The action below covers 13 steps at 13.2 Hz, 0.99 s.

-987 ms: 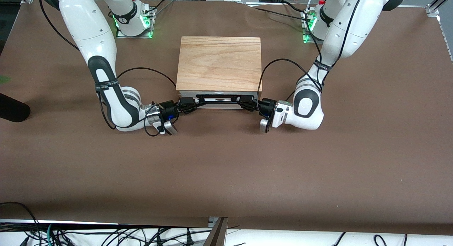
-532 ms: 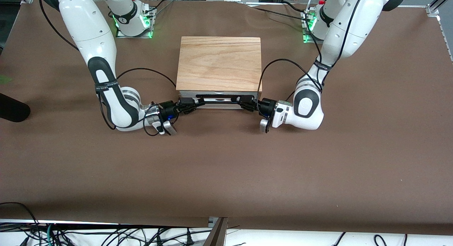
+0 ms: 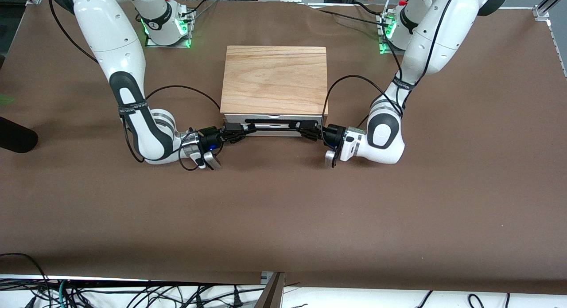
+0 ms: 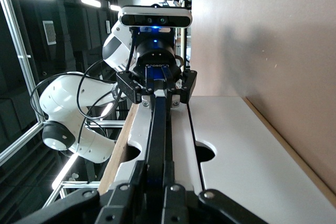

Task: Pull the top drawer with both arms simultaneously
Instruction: 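Pull the black handle outward with both grippers to slide the drawer open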

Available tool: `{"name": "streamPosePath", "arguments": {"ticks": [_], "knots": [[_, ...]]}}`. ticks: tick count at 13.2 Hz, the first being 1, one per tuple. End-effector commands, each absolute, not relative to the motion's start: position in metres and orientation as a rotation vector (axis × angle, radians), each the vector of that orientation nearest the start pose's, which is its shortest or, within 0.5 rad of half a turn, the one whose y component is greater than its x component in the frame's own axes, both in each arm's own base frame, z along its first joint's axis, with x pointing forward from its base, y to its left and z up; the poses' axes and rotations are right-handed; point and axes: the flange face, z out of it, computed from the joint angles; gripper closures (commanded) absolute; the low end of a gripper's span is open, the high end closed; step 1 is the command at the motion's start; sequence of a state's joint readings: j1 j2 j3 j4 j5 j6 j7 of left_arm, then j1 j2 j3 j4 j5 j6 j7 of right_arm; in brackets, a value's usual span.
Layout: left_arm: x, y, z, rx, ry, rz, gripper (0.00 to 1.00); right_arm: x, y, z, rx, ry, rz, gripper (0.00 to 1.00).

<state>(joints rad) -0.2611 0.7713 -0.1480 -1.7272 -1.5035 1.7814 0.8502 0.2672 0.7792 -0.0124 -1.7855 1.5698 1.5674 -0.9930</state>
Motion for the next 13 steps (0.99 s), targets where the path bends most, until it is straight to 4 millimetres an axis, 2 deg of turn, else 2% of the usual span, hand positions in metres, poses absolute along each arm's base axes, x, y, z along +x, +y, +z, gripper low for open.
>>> {"name": "streamPosePath", "arguments": {"ticks": [1, 4, 6, 12, 13], "knots": [[0.581, -0.340, 0.171, 1.645, -0.160, -0.277, 1.00, 0.576, 0.266, 0.139, -1.541, -0.175, 0.161, 0.87], [0.600, -0.341, 0.180, 1.644, -0.121, -0.289, 1.00, 0.595, 0.270, 0.134, -1.532, -0.155, 0.118, 0.88], [0.613, -0.340, 0.194, 1.648, -0.099, -0.298, 1.00, 0.604, 0.270, 0.133, -1.540, -0.138, 0.113, 0.90], [0.649, -0.338, 0.235, 1.639, -0.066, -0.278, 1.00, 0.645, 0.267, 0.141, -1.583, -0.094, 0.084, 0.90], [0.652, -0.337, 0.236, 1.637, -0.064, -0.274, 1.00, 0.651, 0.265, 0.143, -1.593, -0.085, 0.074, 0.90]]}}
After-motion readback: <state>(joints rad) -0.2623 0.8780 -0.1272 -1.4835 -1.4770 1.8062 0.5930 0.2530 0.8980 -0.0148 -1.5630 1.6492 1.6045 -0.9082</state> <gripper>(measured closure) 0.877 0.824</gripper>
